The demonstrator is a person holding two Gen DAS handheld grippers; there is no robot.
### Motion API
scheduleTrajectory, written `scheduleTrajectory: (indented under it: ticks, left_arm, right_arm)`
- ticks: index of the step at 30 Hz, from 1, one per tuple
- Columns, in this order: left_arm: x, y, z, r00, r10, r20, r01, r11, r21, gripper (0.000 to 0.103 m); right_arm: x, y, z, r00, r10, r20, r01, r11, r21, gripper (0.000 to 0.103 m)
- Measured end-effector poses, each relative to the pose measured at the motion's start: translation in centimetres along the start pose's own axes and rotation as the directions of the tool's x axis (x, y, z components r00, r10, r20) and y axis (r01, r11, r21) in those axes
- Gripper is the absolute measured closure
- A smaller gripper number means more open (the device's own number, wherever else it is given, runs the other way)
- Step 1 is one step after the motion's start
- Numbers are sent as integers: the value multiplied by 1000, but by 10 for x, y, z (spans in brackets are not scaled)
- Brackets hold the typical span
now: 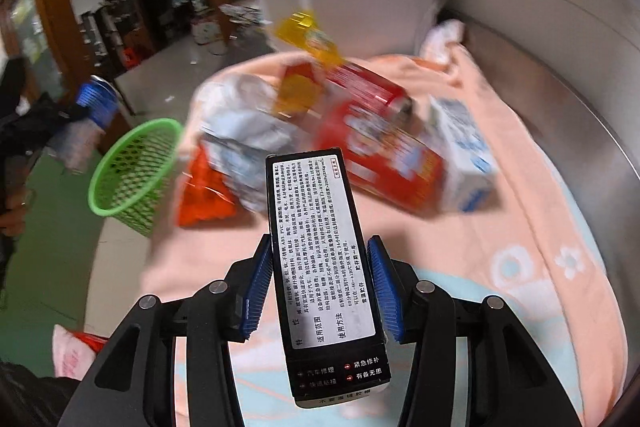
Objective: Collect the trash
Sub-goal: 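Carry the can into the green basket and open the left tool while the right tool holds the device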
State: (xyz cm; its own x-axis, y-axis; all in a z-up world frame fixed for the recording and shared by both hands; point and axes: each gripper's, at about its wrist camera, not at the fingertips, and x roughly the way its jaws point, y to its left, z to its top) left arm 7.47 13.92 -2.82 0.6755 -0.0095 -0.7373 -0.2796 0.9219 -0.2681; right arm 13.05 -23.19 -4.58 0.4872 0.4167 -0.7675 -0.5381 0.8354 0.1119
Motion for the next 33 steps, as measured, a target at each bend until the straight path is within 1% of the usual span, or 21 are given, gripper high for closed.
scheduleTrajectory:
  ticks: [3, 6, 8, 10, 12, 13, 17, 27, 33]
  left_arm:
    - [13, 35, 3, 997, 68, -23, -70, 996, -56, 32]
    - [29, 65, 4, 993, 107, -58, -113, 987, -115, 32]
    - [37, 78, 4, 990, 119, -73, -128, 983, -130, 32]
    - [50, 89, 3, 984, 146, -98, -158, 978, -137, 32]
    - [62, 100, 3, 983, 135, -122, -153, 977, -147, 32]
    - [69, 104, 3, 980, 140, -139, -161, 975, -153, 32]
    - [93, 113, 0, 968, 165, -188, -194, 969, -152, 31]
    - [127, 120, -6, 952, 187, -242, -222, 967, -127, 31]
    - [132, 129, -10, 950, 183, -254, -226, 963, -150, 31]
  right_arm:
    - [10, 28, 17, 999, 41, 2, -41, 998, -46, 57]
    - [21, 55, 30, 996, 84, -1, -83, 993, -82, 57]
    - [29, 71, 38, 993, 114, -6, -114, 988, -100, 57]
    - [36, 84, 44, 991, 136, -11, -136, 985, -110, 57]
    - [46, 99, 50, 987, 161, -23, -163, 979, -121, 57]
    - [49, 105, 51, 985, 169, -28, -171, 977, -127, 57]
    - [60, 128, 54, 980, 196, -45, -200, 969, -147, 57]
    - [84, 158, 60, 971, 225, -83, -236, 956, -177, 57]
    - [93, 171, 65, 966, 238, -97, -253, 948, -194, 57]
